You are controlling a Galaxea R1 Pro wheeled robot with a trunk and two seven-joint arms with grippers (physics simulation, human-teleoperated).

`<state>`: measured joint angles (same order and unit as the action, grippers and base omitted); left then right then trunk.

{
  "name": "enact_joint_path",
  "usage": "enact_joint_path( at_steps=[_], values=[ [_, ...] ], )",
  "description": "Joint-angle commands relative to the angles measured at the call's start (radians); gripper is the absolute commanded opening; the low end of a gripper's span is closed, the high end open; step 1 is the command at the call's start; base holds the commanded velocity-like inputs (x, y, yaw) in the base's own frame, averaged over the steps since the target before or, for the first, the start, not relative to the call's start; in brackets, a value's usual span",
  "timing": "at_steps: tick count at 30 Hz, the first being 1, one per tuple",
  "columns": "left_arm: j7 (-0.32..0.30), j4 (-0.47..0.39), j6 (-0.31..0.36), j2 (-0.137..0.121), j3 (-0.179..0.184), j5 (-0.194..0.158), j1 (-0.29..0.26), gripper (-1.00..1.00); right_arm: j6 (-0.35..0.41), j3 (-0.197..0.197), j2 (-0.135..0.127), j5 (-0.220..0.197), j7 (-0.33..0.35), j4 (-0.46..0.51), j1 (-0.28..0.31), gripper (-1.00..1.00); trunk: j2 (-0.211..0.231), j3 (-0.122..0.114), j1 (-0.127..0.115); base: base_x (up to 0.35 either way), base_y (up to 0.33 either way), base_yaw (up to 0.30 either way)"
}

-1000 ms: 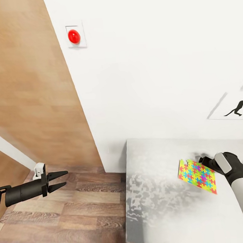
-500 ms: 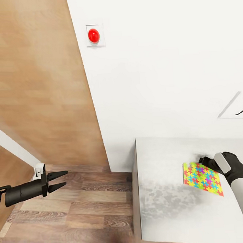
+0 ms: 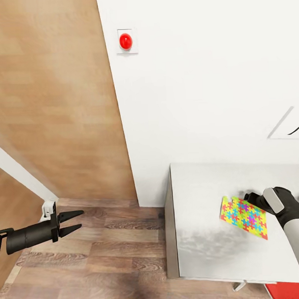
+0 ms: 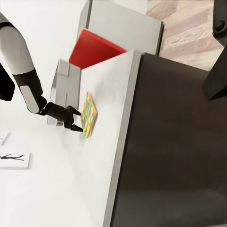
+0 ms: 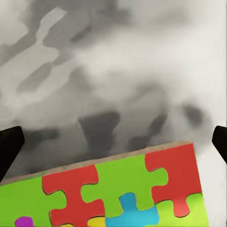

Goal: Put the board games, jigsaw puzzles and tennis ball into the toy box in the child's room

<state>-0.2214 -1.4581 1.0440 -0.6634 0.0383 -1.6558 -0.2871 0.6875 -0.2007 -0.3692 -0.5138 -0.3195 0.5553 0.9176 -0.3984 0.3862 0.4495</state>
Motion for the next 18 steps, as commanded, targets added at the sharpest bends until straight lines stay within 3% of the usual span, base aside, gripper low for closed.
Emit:
enact_joint_path(
  at_steps=[1, 18],
  values=[
    [-0.01, 0.001, 0.001, -0.001, 0.002, 0.008, -0.001, 1.0, 0.004, 0.0, 0.001, -0.017, -0.009, -0.026, -0.001, 1.0, -0.002, 0.002, 0.001, -0.105, 0.117, 0.0],
    [-0.01, 0.001, 0.001, -0.001, 0.002, 0.008, -0.001, 1.0, 0.003, 0.001, 0.001, -0.017, -0.009, -0.026, -0.001, 1.0, -0.002, 0.002, 0.001, -0.061, 0.193, 0.0]
  ],
)
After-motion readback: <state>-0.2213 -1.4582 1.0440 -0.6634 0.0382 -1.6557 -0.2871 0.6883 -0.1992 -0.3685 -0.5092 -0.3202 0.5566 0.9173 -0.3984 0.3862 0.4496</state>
